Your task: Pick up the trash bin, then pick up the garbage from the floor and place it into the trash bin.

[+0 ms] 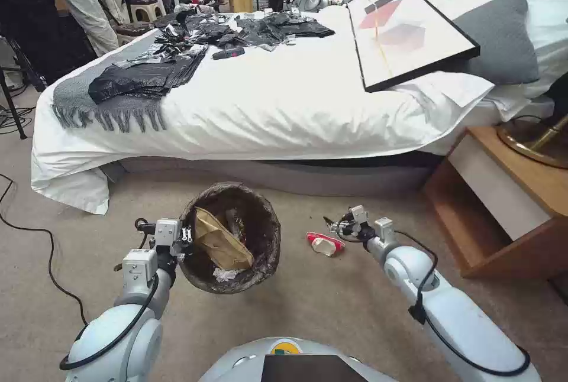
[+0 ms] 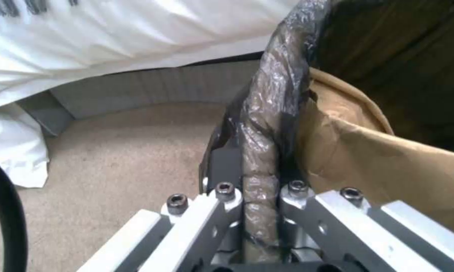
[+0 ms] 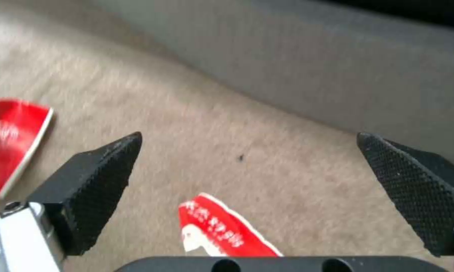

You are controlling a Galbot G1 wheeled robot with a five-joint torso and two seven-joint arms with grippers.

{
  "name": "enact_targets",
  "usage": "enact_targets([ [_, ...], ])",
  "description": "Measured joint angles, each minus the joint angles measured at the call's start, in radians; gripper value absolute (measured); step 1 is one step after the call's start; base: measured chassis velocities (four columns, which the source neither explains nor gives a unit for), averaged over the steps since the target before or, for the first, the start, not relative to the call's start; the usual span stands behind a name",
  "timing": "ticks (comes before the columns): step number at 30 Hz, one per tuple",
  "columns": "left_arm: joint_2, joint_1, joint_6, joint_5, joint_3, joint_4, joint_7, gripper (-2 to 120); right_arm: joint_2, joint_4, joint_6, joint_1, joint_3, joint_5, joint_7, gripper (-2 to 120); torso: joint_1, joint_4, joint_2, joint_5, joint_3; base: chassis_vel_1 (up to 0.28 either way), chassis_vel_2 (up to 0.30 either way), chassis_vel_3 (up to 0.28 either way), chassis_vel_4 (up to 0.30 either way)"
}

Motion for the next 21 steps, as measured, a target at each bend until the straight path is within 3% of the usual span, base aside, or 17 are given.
enact_targets([
  [4, 0.002, -0.001, 0.0, 0.0, 0.005, 0.0, 0.0, 2, 0.0, -0.093, -0.002, 0.035, -0.036, -0.007, -0.055, 100, 0.0, -0.0001, 0.0, 0.0, 0.0, 0.0, 0.0, 0.0, 0.0],
  [21, 0.001, 0.0, 0.0, 0.003, 0.007, 0.0, -0.001, 2, 0.059, -0.332, 0.044, 0.123, -0.122, -0.06, -0.083, 100, 0.0, -0.0001, 0.0, 0.0001, 0.0, 0.0, 0.0, 0.0, 0.0],
])
